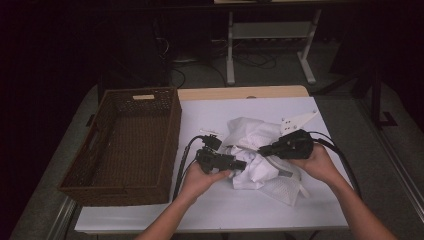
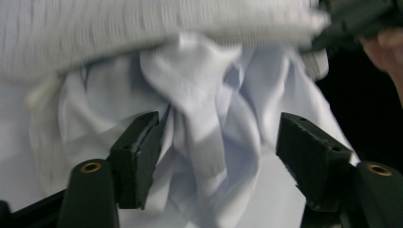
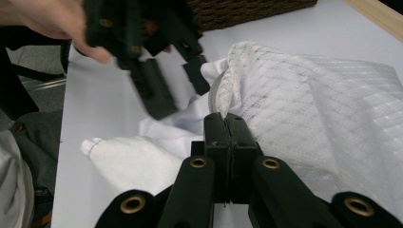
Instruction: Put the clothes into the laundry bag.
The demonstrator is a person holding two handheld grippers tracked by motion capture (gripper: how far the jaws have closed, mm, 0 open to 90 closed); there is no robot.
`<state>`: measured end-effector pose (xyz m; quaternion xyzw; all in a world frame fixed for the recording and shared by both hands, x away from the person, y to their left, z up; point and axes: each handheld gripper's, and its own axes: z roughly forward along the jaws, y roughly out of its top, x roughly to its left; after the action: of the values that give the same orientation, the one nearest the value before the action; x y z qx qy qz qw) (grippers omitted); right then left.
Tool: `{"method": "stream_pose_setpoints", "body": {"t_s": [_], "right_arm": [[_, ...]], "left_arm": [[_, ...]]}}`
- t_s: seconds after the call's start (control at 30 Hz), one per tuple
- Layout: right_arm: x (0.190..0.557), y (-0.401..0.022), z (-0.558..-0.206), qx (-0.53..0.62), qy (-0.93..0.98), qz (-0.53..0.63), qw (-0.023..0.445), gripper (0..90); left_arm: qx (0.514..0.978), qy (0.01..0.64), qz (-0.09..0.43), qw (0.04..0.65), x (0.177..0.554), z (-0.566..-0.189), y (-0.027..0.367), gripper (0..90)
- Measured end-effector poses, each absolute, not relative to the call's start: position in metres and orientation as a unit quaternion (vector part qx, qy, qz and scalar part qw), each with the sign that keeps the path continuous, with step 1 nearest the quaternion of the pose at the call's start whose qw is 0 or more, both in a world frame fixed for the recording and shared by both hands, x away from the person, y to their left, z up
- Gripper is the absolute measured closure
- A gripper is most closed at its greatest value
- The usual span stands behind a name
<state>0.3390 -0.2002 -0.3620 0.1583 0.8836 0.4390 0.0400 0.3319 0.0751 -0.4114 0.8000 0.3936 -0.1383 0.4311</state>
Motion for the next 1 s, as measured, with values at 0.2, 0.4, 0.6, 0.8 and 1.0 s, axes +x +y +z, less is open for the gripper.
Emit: {"method": "stream_pose_setpoints", "body": {"t_s": [0.2,0.4,0.6,0.8,1.0], "right_arm": [[0.34,-0.198,-0.364,0.16,0.883,0.441,0.037,88.6],[0.33,-0.195,-0.365,0.145,0.888,0.436,0.032,88.7],[0.32,-0.204,-0.354,0.135,0.881,0.451,0.034,88.7],[0.31,-0.209,-0.345,0.122,0.878,0.462,0.024,88.8],[0.321,-0.219,-0.356,0.151,0.873,0.462,0.026,88.8]], "left_arm": [[0.767,0.413,-0.254,0.419,0.333,-0.448,0.053,34.5],[0.748,0.401,-0.219,0.481,0.342,-0.447,0.022,75.9],[0.746,0.365,-0.173,0.53,0.337,-0.409,0.018,84.9],[0.747,0.389,-0.137,0.521,0.35,-0.422,0.001,85.0],[0.743,0.415,-0.145,0.505,0.364,-0.439,-0.001,83.0]]}}
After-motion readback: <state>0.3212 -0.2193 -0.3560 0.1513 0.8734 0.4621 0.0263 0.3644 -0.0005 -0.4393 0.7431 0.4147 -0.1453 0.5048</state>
